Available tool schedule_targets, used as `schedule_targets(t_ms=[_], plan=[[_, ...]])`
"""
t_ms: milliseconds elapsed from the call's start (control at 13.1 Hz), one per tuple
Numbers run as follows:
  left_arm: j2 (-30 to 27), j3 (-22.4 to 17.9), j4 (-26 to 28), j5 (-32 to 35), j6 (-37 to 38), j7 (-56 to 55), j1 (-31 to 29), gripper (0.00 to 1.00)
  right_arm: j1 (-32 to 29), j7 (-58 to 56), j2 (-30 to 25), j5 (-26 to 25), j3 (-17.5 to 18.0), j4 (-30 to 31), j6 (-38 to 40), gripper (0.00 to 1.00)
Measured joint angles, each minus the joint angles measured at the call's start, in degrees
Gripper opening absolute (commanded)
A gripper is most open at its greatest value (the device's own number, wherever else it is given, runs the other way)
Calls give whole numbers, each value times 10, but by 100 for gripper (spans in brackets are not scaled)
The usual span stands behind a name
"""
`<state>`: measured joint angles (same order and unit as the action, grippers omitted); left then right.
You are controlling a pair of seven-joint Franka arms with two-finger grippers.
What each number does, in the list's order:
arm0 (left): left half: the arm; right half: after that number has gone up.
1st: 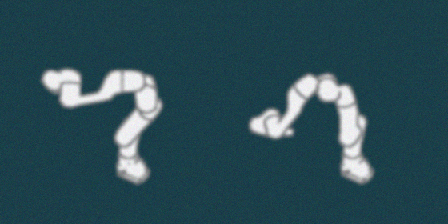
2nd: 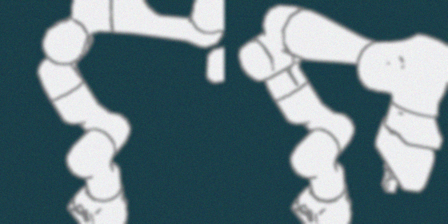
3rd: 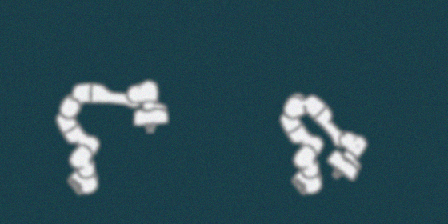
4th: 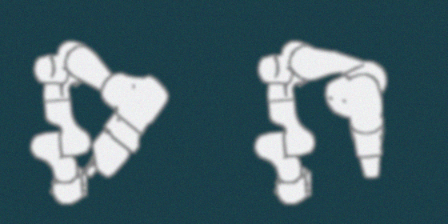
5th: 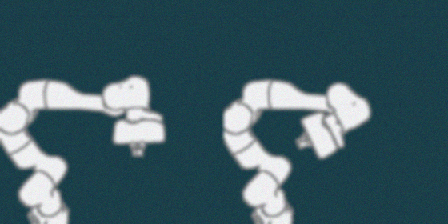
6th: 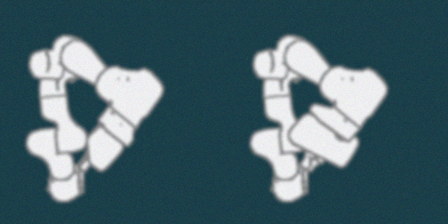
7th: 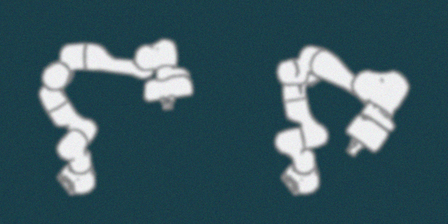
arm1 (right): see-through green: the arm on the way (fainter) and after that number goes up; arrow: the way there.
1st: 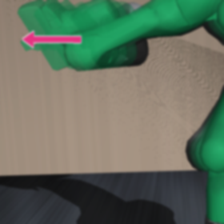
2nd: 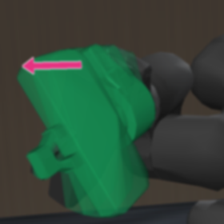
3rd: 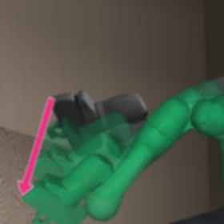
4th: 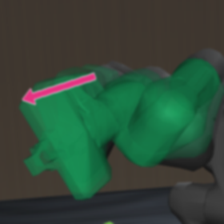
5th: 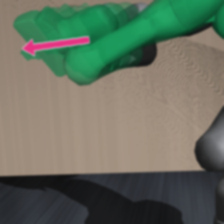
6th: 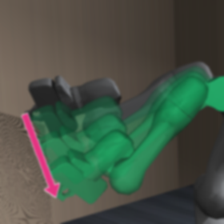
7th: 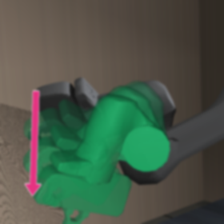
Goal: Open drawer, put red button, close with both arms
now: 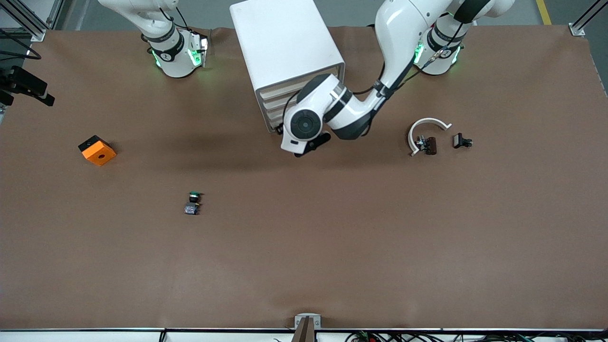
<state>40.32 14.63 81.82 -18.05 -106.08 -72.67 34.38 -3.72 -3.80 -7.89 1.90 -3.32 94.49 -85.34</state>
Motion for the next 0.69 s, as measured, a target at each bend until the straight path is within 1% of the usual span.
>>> schedule_targets(t_ms=[229,382,534,687], plan=[[-2,-6,-13,3,0,54,-87,100,0,0,0,0,0,0,-4,100],[-13,-5,-28,3,1,88,-141,100,0,0,0,0,0,0,-5,100],[-44,-5,-36,3,4,113,-179,100,0,0,0,0,0,0,-5,100],[-85,-5,-37,5,33,145,-210,100,0,0,0,0,-1,0,-5,100]])
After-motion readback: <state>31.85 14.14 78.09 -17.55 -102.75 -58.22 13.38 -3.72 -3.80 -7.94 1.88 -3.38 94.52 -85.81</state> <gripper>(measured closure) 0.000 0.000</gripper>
